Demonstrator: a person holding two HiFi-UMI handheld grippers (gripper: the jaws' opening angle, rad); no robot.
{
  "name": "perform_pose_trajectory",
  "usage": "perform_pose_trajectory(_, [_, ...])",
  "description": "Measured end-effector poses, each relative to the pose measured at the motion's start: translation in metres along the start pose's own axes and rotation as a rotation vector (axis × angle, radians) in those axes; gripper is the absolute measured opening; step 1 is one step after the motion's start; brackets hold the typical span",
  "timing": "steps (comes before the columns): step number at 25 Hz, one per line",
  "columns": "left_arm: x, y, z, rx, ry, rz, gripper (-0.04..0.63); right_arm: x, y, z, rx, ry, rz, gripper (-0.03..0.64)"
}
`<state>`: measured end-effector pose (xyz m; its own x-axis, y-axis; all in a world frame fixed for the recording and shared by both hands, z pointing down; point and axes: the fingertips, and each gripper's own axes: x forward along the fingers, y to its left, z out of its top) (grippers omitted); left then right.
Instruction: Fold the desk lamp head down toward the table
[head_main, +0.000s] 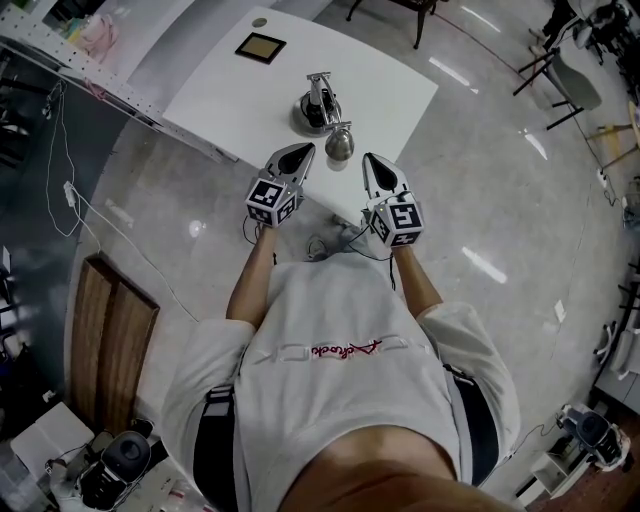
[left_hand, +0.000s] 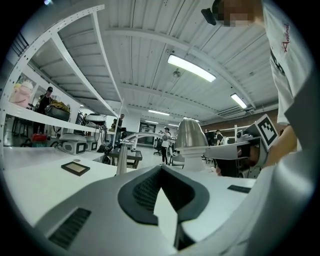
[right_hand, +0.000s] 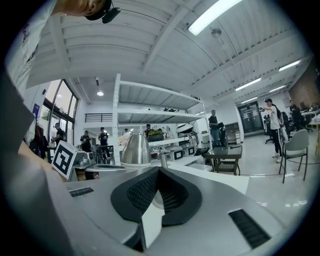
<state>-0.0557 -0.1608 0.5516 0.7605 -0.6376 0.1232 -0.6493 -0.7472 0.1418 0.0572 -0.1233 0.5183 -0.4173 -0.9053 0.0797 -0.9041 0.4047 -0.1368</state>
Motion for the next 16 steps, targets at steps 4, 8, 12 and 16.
perform_pose_trajectory(4, [-0.0005, 0.0024, -0.0027, -0.009, 0.003, 0.004, 0.025, 0.0032, 0.0017, 0.0001, -0.019, 0.002, 0.006, 0.031])
perform_pose_trajectory(8, [0.0000, 0.0033, -0.0023, -0.011, 0.004, 0.000, 0.025, 0.0054, 0.0046, -0.0008, -0.040, 0.009, 0.009, 0.031])
perform_pose_trajectory(12, [0.0014, 0.0031, -0.0023, -0.007, 0.007, -0.006, 0.025, 0.0064, 0.0043, -0.0020, -0.034, 0.011, 0.007, 0.031])
perform_pose_trajectory(16, [0.0017, 0.0028, -0.0053, -0.009, 0.012, -0.011, 0.025, 0.0070, 0.0049, -0.0035, -0.031, 0.011, 0.008, 0.031])
